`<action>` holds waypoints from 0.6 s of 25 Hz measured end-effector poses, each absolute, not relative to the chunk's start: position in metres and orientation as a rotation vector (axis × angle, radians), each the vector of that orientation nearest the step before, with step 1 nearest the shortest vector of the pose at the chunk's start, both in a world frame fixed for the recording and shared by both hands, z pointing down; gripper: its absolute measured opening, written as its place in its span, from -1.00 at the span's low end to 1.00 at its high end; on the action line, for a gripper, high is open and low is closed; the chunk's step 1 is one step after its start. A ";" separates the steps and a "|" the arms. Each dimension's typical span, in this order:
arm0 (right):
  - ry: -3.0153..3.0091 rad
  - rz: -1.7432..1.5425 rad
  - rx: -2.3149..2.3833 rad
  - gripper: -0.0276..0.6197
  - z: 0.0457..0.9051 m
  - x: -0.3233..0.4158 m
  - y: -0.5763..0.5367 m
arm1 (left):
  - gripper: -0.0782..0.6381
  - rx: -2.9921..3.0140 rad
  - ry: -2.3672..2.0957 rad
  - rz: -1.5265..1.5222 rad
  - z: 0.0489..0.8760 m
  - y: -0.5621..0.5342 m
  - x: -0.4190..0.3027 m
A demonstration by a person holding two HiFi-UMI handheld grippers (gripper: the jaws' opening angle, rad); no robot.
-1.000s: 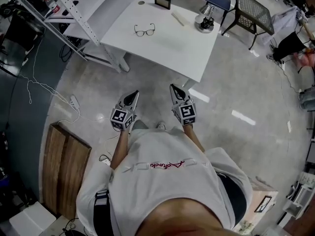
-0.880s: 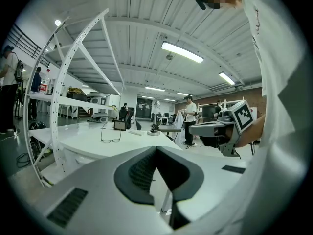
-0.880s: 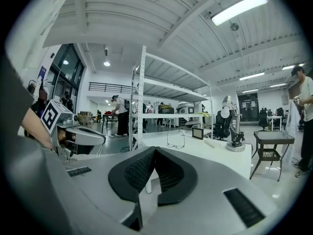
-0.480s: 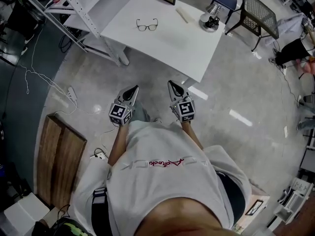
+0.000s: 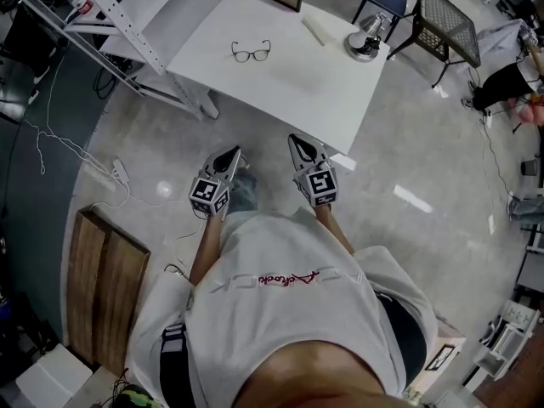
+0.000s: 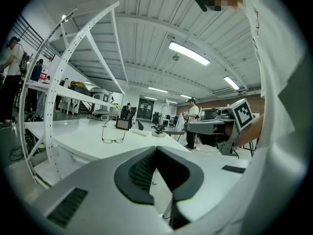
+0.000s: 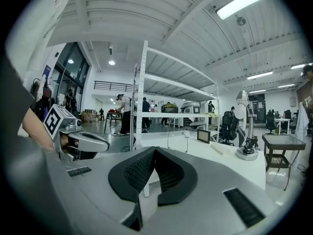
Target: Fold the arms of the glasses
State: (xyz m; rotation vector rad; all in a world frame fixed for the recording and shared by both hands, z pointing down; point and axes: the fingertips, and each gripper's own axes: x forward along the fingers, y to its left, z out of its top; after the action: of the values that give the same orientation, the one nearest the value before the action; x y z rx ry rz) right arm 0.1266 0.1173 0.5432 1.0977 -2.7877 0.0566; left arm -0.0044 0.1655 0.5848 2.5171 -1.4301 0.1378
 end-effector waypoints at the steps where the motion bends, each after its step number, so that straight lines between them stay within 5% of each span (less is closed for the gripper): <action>1: -2.787 0.054 1.098 -0.89 0.544 0.124 0.110 | -0.75 2.520 -1.426 0.140 0.586 0.157 -0.006; 15: -2.750 0.078 1.132 -0.89 0.544 0.065 0.000 | -0.75 2.525 -1.332 0.123 0.588 0.038 -0.062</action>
State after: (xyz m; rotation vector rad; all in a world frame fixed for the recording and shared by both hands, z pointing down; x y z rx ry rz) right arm 0.0651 -0.0004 0.5437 1.1317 -2.7496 0.0780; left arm -0.0616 0.0385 0.5877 2.5245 -1.3321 0.1230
